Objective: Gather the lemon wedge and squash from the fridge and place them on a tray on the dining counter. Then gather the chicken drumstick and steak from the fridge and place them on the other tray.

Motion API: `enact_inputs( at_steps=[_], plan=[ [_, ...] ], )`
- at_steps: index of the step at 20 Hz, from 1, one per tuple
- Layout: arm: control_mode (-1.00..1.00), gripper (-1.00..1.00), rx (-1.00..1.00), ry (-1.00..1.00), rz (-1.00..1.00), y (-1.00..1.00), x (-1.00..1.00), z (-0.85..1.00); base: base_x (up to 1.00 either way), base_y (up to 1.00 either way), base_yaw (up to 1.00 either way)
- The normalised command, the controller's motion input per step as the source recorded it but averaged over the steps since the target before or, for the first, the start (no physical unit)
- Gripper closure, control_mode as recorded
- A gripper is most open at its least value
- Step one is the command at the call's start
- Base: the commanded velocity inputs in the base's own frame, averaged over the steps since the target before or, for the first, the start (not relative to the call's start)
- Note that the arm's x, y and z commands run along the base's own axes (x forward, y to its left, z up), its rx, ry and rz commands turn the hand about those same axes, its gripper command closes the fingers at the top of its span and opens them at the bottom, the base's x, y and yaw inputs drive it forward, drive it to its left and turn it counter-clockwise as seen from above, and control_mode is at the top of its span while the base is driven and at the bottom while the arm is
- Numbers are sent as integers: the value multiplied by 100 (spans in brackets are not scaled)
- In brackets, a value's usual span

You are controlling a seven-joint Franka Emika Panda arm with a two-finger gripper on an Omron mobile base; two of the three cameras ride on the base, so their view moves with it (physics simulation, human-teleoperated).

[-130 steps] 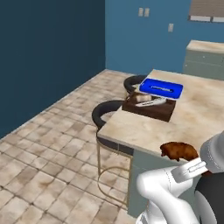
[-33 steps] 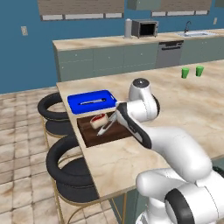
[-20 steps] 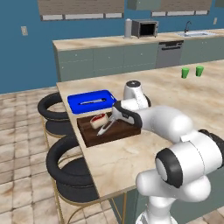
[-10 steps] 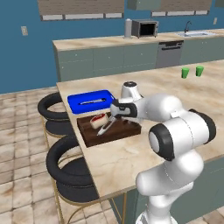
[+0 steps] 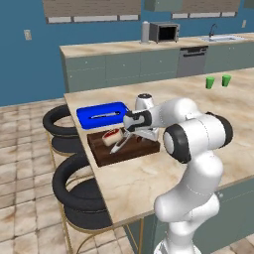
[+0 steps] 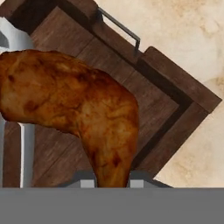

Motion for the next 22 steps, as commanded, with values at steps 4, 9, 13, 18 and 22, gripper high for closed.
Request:
enact_inputs(
  at_steps=[4,9,13,18,22],
  plan=[
    [-100,100,6,4,-4,4,19,-28,0,0,0],
    [-100,100,5,5,-5,8,25,-28,0,0,0],
    [-100,100,4,5,-6,14,23,-28,0,0,0],
    [-100,-100,0,1,-5,20,0,-17,0,0,0],
    [-100,-100,1,0,-2,0,-23,4,0,0,0]
  ],
)
